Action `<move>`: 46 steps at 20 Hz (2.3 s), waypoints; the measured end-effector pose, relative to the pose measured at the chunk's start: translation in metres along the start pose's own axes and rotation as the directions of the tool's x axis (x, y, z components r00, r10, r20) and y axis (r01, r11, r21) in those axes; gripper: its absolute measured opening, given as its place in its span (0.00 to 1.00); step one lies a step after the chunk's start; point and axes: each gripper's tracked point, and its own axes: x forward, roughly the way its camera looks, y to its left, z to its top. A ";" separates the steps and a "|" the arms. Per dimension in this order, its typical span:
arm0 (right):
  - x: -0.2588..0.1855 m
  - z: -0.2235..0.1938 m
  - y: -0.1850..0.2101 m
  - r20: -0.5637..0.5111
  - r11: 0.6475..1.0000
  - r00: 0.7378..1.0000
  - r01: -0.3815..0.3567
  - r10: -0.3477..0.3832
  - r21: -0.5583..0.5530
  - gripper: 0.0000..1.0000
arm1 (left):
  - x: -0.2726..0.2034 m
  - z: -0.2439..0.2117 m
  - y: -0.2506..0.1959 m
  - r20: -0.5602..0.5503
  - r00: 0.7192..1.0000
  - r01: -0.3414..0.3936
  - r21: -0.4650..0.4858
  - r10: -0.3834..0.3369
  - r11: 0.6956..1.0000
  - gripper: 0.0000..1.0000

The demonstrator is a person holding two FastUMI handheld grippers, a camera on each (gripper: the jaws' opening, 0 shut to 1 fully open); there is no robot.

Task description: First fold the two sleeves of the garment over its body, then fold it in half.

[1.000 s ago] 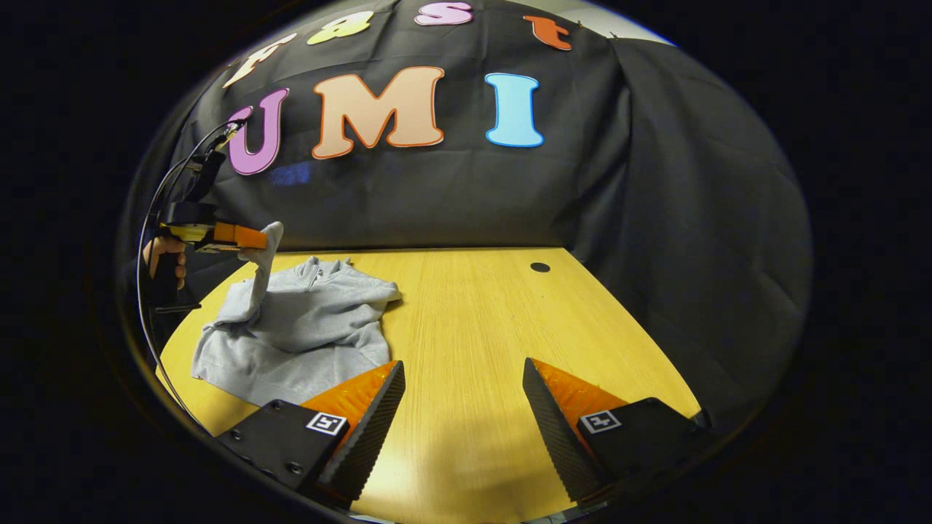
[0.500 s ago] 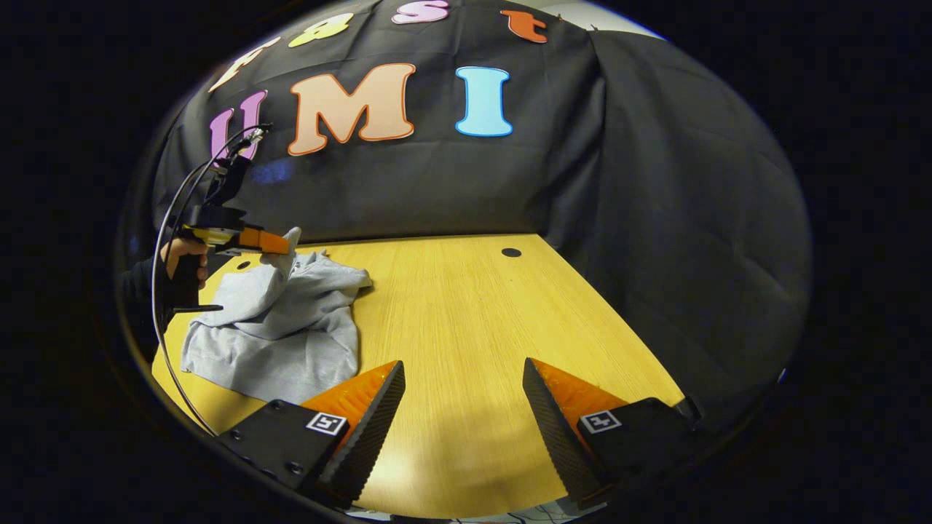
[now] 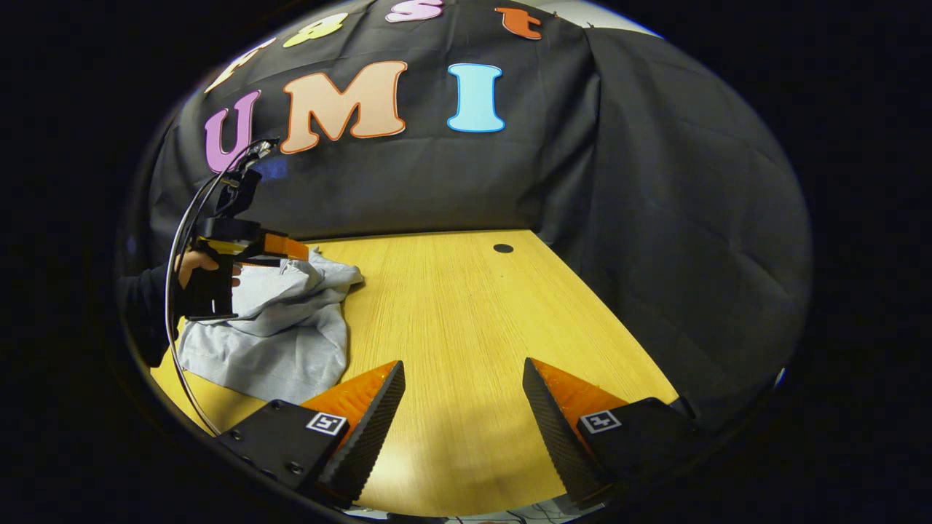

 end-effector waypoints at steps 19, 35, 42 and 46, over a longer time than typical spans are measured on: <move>0.038 0.022 0.153 0.000 0.975 0.976 -0.215 0.216 -0.055 1.00 | -0.177 0.008 0.181 0.185 0.951 -0.249 -0.012 0.247 0.969 0.95; 0.032 -0.004 0.207 -0.033 0.995 0.997 -0.076 0.074 -0.066 1.00 | -0.222 -0.109 0.252 0.003 0.983 -0.182 -0.011 0.182 0.983 0.95; 0.038 -0.032 0.214 -0.099 0.990 0.990 -0.112 0.103 -0.087 1.00 | -0.220 -0.173 0.248 -0.120 0.974 -0.200 -0.051 0.193 0.979 0.96; 0.042 -0.052 0.209 -0.144 0.990 0.984 -0.115 0.103 -0.079 1.00 | -0.215 -0.189 0.250 -0.163 0.965 -0.221 -0.077 0.206 0.972 0.96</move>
